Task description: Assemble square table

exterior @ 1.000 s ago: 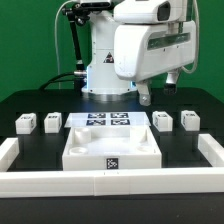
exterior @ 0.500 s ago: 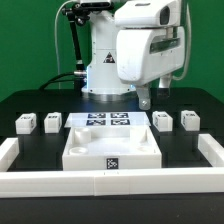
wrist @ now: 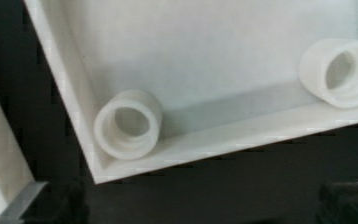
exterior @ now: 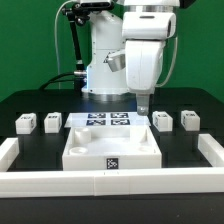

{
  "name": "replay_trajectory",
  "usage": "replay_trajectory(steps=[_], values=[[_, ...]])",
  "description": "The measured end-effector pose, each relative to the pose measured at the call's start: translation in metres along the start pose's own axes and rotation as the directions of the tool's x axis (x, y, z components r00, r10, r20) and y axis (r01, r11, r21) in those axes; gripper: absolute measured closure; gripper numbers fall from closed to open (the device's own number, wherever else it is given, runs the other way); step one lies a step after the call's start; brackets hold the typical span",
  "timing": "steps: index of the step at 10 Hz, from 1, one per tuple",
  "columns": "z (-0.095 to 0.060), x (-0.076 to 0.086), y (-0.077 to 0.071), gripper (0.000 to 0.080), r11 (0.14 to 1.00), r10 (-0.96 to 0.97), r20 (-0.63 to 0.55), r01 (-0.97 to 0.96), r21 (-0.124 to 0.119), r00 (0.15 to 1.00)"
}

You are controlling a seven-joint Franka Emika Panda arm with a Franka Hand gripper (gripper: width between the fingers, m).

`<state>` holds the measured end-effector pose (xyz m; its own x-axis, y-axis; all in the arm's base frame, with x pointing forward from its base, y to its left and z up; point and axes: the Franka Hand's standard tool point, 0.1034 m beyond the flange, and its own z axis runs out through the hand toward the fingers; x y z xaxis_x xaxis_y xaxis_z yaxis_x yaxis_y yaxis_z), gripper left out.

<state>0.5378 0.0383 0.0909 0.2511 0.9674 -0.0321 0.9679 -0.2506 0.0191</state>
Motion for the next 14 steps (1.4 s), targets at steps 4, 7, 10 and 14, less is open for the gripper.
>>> replay_trajectory(steps=[4,7,10,14], values=[[0.013,-0.015,-0.008,0.0150,0.983,-0.183,-0.006,0.183,-0.005,0.983],[0.018,-0.030,-0.015,0.0150,0.982,-0.190,-0.003,0.190,0.012,0.982],[0.019,-0.030,-0.015,0.0150,0.982,-0.190,-0.003,0.190,0.013,0.982],[0.046,-0.050,-0.050,0.0150,0.969,-0.244,-0.022,0.245,0.015,0.969]])
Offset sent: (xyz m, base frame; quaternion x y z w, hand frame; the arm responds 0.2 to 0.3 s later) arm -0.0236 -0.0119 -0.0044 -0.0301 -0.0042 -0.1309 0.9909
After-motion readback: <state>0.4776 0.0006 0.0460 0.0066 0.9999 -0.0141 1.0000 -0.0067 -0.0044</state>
